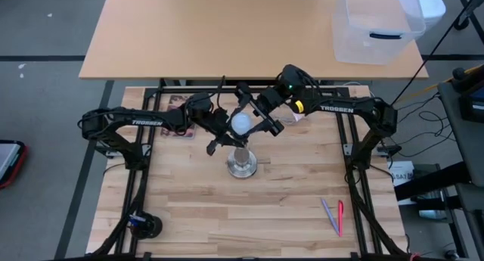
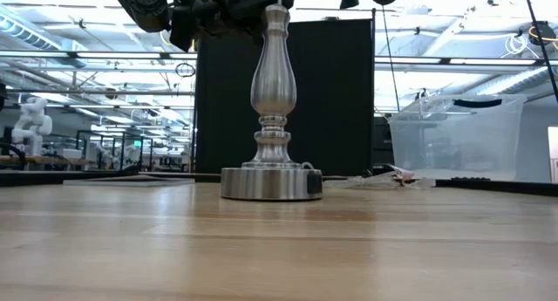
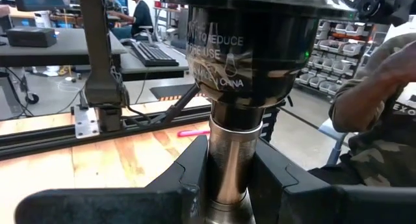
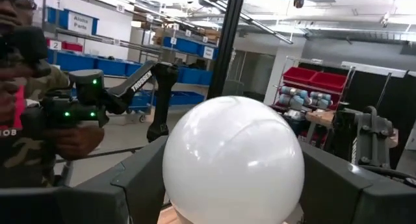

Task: Screw lightbulb
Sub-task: Remove the lightbulb from the lamp

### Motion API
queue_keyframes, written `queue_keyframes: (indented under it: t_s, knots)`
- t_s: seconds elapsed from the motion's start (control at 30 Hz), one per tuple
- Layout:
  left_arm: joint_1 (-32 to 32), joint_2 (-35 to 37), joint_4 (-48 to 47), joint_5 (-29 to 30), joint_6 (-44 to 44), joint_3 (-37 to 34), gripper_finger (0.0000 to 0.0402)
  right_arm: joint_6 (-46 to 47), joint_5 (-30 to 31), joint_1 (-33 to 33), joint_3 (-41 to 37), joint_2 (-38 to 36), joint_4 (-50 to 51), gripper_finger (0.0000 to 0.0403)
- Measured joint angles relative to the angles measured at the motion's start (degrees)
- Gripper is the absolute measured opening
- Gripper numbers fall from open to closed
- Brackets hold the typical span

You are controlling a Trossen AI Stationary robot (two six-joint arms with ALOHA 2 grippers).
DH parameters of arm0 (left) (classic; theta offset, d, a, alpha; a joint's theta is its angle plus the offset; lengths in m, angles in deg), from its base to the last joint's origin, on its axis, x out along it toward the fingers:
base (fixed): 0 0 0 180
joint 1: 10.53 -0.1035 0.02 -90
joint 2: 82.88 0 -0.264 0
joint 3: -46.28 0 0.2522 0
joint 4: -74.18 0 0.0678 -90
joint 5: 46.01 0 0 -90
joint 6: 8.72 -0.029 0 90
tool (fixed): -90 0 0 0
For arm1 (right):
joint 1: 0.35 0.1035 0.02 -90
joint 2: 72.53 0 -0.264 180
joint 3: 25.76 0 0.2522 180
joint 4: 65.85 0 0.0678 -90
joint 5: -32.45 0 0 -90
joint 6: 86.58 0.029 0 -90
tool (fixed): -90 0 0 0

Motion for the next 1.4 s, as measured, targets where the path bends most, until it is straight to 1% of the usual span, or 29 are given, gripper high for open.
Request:
queue_keyframes:
  t_s: [0.27, 0.4, 0.53, 0.73, 0.97, 1.17, 1.27, 1.4]
  knots:
    - [-0.02, 0.0, -1.47, 0.73, -0.25, 0.1, 0.0072, 1.02, 0.41, -0.07, 0.9, -0.23, 0.02, 0.0274]
    - [0.0, 0.02, -2.23, 2.34, -0.16, 0.17, 0.0072, 2.42, 0.82, -0.14, 0.9, -0.34, -0.83, 0.0274]
    - [0.0, 0.04, -3.35, 3.02, -0.7, 0.21, 0.0072, 2.83, 2.16, -0.17, 0.98, -0.34, -0.96, 0.0274]
    - [0.0, 0.04, -3.65, 3.58, -1.03, 0.3, 0.0072, 3.71, 2.17, -0.31, 2.76, -0.34, 0.7, 0.0274]
    - [-0.02, 0.02, -3.99, 4.5, -1.54, 0.26, 0.0072, 3.66, 2.63, -0.32, 2.91, -0.46, 2.76, 0.0274]
    - [0.0, 0.02, -3.95, 5.59, -1.55, 0.24, 0.0072, 2.39, 3.23, -0.32, 3.24, -0.82, 6.71, 0.0275]
    - [-0.02, 0.02, -3.96, 6.09, -1.55, 0.21, 0.0072, 1.16, 3.61, -0.32, 3.48, -1.0, 9.07, 0.0284]
    - [-0.02, -0.04, -3.81, 7.19, -1.51, 0.26, 0.0072, -0.21, 5.41, -0.36, 3.74, -1.14, 10.0, 0.0316]
